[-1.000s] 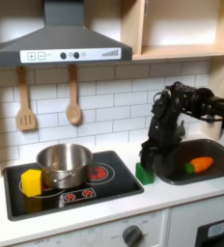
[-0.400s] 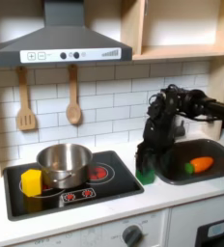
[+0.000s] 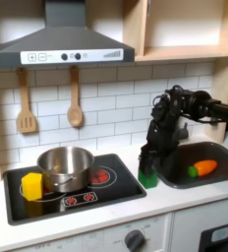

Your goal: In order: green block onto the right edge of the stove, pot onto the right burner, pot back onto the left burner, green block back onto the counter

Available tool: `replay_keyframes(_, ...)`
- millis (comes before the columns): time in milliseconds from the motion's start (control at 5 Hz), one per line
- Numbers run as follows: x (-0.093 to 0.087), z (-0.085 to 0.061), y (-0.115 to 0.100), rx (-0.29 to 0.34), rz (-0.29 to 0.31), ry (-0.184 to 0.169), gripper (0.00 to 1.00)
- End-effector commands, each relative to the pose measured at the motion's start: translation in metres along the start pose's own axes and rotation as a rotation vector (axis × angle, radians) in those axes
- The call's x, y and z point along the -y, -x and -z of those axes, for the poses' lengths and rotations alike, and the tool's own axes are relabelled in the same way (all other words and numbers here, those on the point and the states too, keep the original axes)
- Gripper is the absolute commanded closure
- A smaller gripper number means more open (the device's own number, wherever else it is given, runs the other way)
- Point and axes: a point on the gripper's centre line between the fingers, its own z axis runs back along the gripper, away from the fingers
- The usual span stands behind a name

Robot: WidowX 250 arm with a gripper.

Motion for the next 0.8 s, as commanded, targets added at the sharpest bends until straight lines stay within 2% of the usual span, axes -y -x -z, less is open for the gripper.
replay_keyframes(0, -0.005, 0.004, -0.006, 0.012, -0.021, -0.009, 0.0)
replay_keyframes(200, -0.006, 0.016, -0.012, -0.011, -0.024, -0.013, 0.0)
replay_keyframes(600, -0.01, 0.018, -0.02, -0.014, -0.046, -0.014, 0.0)
